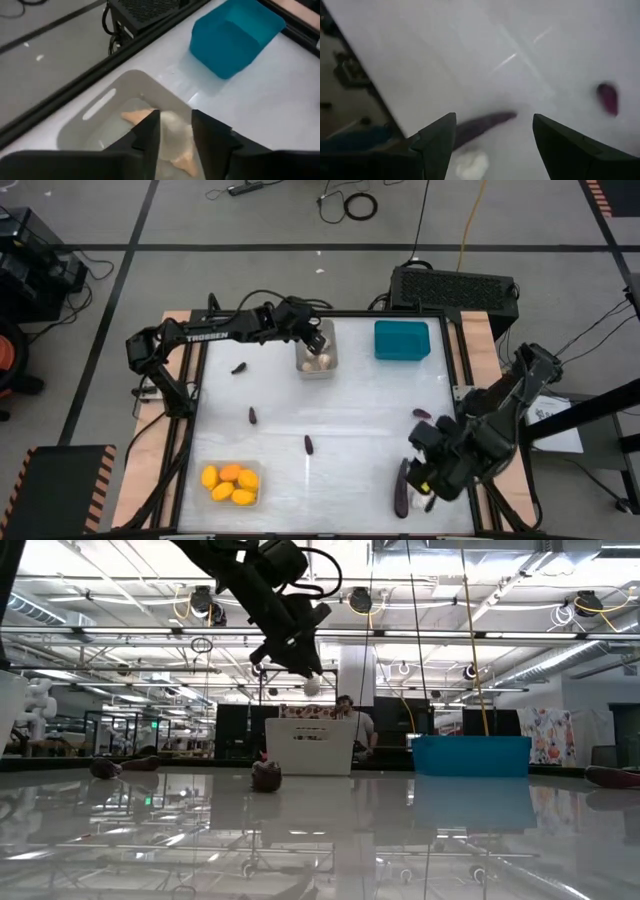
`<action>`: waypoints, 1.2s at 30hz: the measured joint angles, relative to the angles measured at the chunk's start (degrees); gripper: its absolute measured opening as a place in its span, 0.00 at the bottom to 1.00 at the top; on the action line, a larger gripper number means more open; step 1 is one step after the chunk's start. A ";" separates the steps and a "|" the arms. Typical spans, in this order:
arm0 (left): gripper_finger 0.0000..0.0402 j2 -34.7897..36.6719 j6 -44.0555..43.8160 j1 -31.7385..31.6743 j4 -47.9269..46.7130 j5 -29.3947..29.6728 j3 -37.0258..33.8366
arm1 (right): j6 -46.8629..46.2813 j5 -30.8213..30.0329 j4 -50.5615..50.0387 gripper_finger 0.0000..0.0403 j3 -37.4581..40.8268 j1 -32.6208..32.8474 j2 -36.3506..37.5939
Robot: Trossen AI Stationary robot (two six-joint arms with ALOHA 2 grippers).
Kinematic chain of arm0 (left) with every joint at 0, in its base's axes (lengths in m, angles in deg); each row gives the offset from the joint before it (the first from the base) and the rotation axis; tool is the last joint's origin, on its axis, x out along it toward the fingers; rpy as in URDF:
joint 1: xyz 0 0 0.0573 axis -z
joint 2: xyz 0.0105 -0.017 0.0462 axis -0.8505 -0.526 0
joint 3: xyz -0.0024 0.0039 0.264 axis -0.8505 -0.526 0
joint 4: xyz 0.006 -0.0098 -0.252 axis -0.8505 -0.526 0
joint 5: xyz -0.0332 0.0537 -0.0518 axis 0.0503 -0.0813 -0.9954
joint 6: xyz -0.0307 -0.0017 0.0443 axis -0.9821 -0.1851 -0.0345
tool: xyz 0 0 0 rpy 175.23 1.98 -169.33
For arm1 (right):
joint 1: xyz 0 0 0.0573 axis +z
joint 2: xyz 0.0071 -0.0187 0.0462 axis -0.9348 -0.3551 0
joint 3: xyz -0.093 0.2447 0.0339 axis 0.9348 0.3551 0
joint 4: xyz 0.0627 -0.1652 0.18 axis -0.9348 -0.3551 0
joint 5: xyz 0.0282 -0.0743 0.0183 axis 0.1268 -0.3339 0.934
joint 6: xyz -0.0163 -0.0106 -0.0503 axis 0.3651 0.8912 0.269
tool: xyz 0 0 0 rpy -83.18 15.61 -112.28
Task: Sort produce into baskets
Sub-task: Put the garlic into the white bin
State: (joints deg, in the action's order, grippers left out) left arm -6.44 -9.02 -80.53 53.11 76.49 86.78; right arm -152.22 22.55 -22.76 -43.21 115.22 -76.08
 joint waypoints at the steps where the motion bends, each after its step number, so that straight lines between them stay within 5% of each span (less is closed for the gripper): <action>1: 0.32 0.00 1.00 -0.13 0.02 0.00 0.00 | -1.25 0.90 0.59 0.64 0.32 0.97 0.00; 10: 0.49 0.00 2.96 -0.22 -0.05 0.02 0.00 | -4.50 5.52 9.34 0.64 2.33 8.06 -0.07; 19: 0.50 0.00 3.35 1.21 -0.54 -4.18 0.00 | 0.78 5.80 16.72 0.64 2.33 10.13 -2.63; 28: 0.50 0.00 5.91 4.88 -0.83 -4.20 0.00 | 9.95 14.20 21.05 0.64 2.36 12.28 -12.18; 36: 0.50 0.00 5.92 7.37 -0.62 -2.81 0.00 | 9.65 15.96 13.41 0.64 2.36 10.97 -18.60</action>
State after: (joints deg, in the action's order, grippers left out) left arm -6.44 -3.10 -73.16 52.49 73.68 86.78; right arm -142.57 38.51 -9.35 -40.86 126.19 -94.68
